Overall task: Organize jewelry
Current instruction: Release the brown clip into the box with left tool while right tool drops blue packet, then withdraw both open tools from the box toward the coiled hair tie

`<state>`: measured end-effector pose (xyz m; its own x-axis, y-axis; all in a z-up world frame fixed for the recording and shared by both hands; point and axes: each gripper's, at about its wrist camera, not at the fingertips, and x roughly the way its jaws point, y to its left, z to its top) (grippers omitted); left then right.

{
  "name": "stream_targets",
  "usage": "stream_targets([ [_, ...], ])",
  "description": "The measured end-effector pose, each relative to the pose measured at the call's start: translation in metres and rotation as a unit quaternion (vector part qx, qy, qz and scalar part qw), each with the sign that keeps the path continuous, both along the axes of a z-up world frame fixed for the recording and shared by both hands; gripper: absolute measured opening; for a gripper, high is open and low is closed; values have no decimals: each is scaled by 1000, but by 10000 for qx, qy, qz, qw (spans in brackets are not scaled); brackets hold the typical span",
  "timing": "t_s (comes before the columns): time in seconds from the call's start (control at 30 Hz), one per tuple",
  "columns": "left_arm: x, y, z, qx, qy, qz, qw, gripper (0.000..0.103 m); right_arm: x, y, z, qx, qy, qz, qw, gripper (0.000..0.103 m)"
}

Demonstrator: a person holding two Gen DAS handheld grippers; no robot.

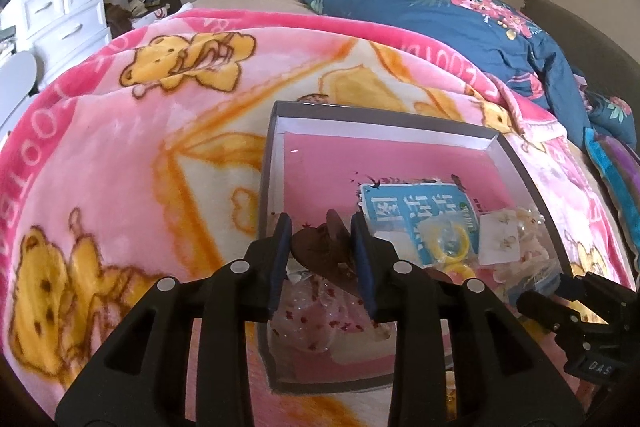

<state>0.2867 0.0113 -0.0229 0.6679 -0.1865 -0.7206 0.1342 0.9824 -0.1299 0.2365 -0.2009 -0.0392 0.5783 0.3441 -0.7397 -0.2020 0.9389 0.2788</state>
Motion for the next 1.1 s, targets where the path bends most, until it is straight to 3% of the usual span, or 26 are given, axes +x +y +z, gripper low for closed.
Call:
stream_targets([
  [0.3, 2, 4, -6, -26, 53, 69, 10000, 23, 3, -8, -2, 81, 76, -213, 9997, 54],
  [0.37, 2, 3, -6, -26, 57, 75, 10000, 23, 0, -11, 0, 118, 42, -252, 9996, 63],
  [0.7, -8, 7, 10, -12, -36, 156, 9999, 24, -20, -25, 21, 182, -258, -421, 9986, 84],
  [0.93, -23, 8, 33, -44, -196, 157, 9997, 41, -35, -34, 38, 111, -489, -528, 9973, 90],
  [1.0, -28, 7, 39, -34, -243, 152, 9996, 53, -40, -36, 43, 103, -552, -526, 9970, 91],
  [1.1, -38, 6, 50, -1, -343, 127, 9993, 59, -48, -39, 51, 109, -650, -545, 9963, 93],
])
